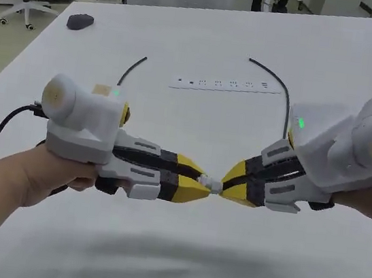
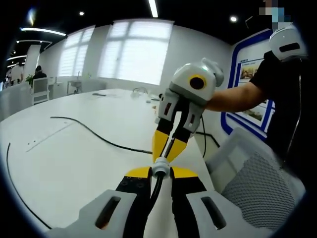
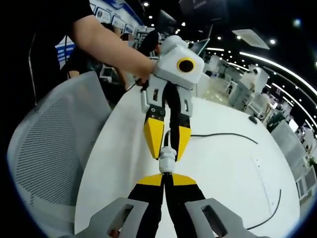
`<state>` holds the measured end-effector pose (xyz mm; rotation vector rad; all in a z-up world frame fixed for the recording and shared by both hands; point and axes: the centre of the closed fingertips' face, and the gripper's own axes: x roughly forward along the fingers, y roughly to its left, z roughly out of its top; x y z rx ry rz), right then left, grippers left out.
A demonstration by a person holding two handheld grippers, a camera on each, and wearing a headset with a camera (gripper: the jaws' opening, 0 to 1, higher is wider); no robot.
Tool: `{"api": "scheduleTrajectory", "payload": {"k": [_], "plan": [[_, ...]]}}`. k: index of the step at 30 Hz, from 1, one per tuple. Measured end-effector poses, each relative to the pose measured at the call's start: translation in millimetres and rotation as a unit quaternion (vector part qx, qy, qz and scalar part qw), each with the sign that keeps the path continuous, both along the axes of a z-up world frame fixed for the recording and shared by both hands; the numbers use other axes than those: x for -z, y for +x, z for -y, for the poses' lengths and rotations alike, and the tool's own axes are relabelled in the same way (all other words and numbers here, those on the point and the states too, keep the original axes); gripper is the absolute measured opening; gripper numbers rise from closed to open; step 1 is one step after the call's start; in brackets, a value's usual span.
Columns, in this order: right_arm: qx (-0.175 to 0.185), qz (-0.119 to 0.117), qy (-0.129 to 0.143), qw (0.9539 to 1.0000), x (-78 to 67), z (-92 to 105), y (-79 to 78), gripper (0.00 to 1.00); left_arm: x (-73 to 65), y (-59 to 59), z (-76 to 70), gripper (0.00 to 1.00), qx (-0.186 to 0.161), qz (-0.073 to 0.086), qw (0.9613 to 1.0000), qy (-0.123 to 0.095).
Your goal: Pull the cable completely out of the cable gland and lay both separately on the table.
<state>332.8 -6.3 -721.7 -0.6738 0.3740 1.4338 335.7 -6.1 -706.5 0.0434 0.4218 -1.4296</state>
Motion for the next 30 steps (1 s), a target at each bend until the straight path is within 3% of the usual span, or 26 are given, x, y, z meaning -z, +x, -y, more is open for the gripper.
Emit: {"api": "scheduleTrajectory", "payload": {"k": [3, 8, 12, 15, 19, 20, 22, 25, 30], "plan": [[0.026, -0.006, -0.014, 0.9996, 3.4, 8.2, 4.0, 0.00, 0.7, 2.8, -2.6, 0.14, -0.007, 0.008, 0.9999, 0.004], [0.061, -0.006, -0.013, 0.9981, 1.9, 26.1, 6.9, 0.00, -1.3, 4.8, -7.5, 0.14, -0.018, 0.018, 0.9997, -0.005], [0.100, 0.000, -0.035, 0.9944, 10.7, 56.9, 10.9, 0.00, 1.7, 6.9, -13.3, 0.14, -0.024, 0.025, 0.9994, 0.004], [0.136, 0.003, -0.045, 0.9896, 15.8, 84.6, 17.2, 0.00, 2.7, 10.7, -23.1, 0.14, -0.032, 0.029, 0.9990, 0.012], [0.186, -0.013, -0.038, 0.9817, 20.0, 116.3, 20.6, 0.00, 2.6, 12.1, -28.5, 0.14, -0.036, 0.031, 0.9987, 0.016], [0.192, -0.010, -0.044, 0.9804, 22.4, 123.3, 22.0, 0.00, 3.4, 12.8, -29.8, 0.14, -0.037, 0.032, 0.9986, 0.019], [0.220, -0.005, -0.065, 0.9732, 30.1, 145.9, 26.0, 0.00, 5.7, 15.7, -36.0, 0.14, -0.042, 0.032, 0.9983, 0.025], [0.239, -0.014, -0.051, 0.9695, 30.2, 158.7, 26.2, 0.00, 5.4, 17.2, -39.8, 0.14, -0.047, 0.032, 0.9981, 0.025], [0.231, -0.013, -0.061, 0.9709, 37.2, 159.3, 20.1, 0.00, 3.8, 15.8, -33.3, 0.14, -0.040, 0.036, 0.9983, 0.022]]}}
